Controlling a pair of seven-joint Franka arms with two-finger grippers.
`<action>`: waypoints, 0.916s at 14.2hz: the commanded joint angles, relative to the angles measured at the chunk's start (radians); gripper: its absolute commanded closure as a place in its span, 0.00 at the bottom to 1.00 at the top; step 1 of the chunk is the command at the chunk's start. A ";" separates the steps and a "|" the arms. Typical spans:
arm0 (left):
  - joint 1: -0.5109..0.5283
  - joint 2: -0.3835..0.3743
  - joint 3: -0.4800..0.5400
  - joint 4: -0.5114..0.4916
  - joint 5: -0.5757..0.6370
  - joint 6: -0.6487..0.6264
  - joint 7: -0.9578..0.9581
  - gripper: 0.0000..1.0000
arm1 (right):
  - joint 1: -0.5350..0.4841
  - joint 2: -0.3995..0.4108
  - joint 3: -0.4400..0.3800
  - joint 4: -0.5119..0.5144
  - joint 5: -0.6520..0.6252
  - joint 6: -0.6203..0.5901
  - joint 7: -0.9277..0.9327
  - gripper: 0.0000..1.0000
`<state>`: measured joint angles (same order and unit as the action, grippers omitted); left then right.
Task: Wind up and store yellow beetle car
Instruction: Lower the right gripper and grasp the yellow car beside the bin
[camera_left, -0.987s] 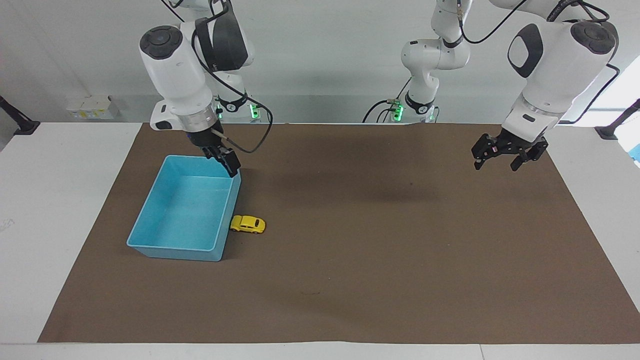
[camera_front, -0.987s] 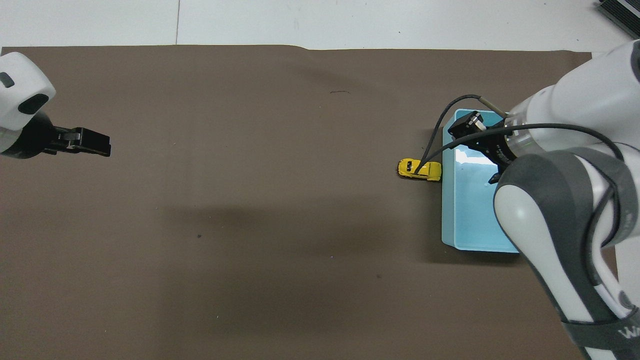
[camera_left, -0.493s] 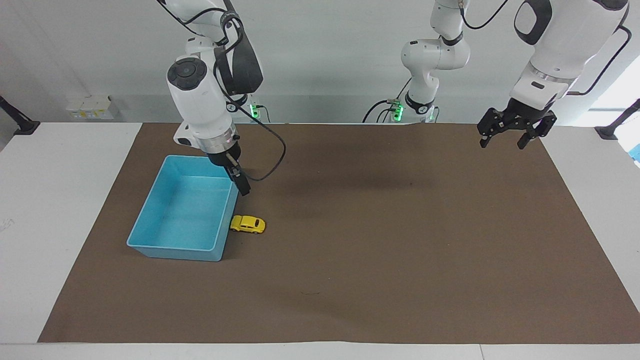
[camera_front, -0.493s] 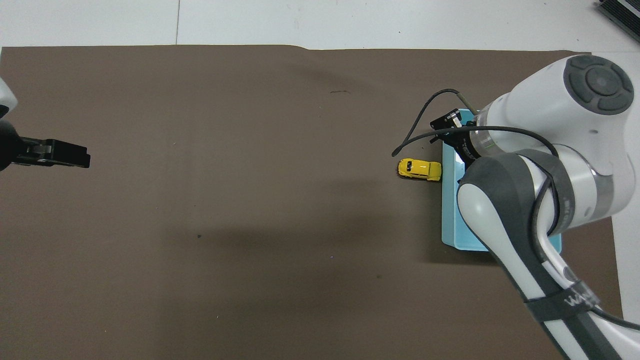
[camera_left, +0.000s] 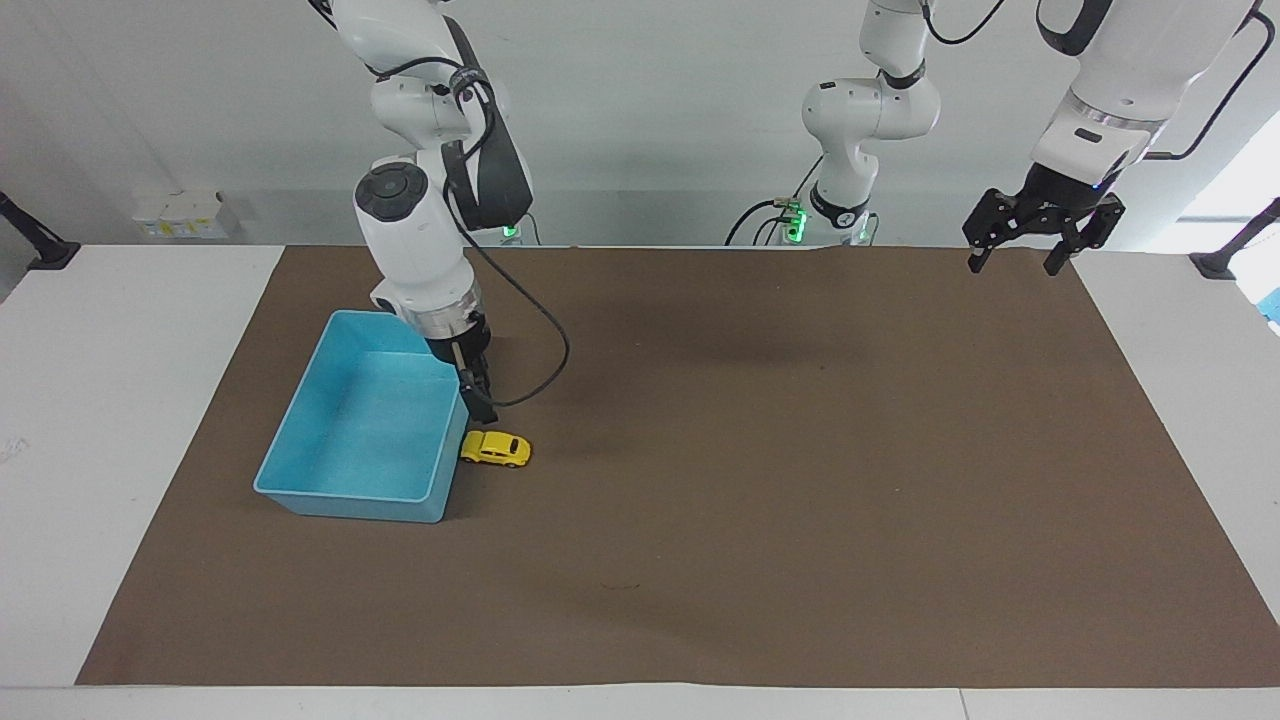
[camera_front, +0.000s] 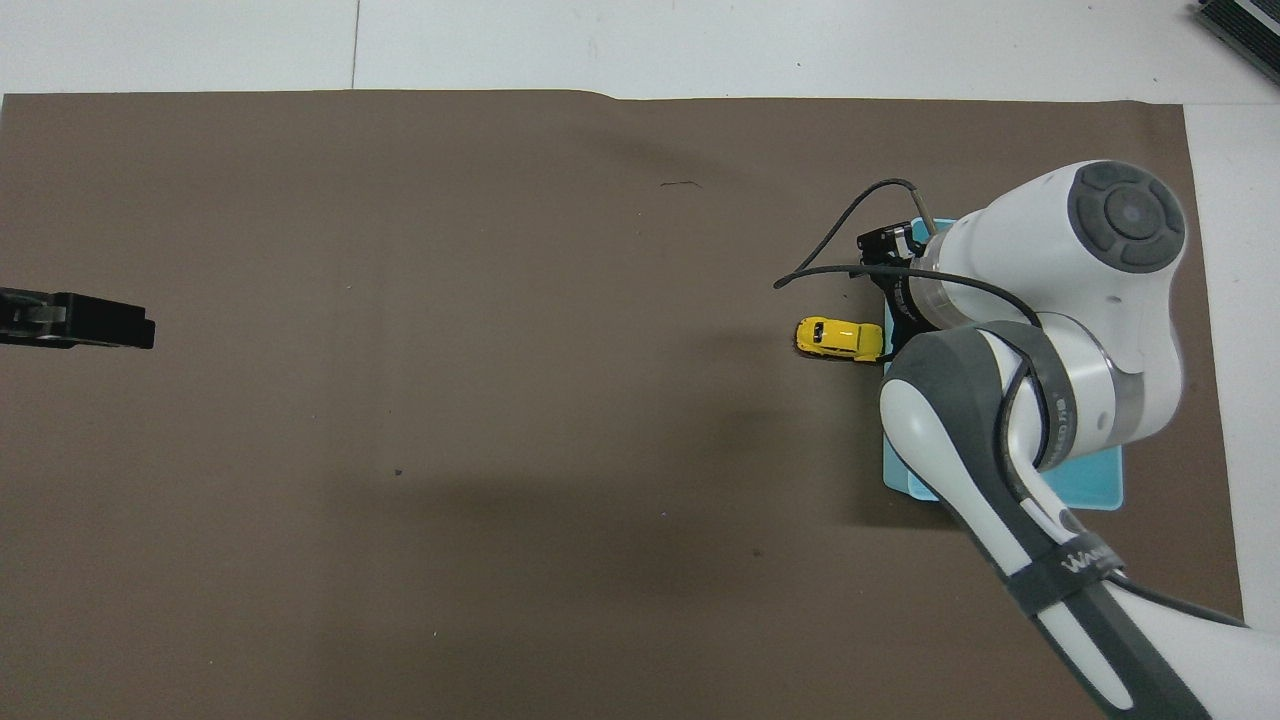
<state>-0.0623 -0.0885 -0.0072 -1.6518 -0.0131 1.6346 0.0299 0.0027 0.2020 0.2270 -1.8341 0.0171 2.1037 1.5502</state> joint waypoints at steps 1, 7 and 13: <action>0.009 -0.011 -0.013 0.009 -0.007 -0.030 0.010 0.00 | -0.003 0.045 0.003 -0.005 -0.029 0.047 0.100 0.00; 0.012 -0.011 -0.010 0.009 -0.007 -0.030 0.008 0.00 | -0.001 0.112 0.003 -0.059 -0.049 0.170 0.212 0.00; 0.012 -0.011 -0.010 0.009 -0.007 -0.030 0.008 0.00 | -0.003 0.152 0.002 -0.099 -0.049 0.265 0.215 0.00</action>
<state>-0.0620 -0.0918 -0.0110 -1.6518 -0.0131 1.6288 0.0299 0.0031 0.3475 0.2261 -1.9092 -0.0074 2.3219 1.7297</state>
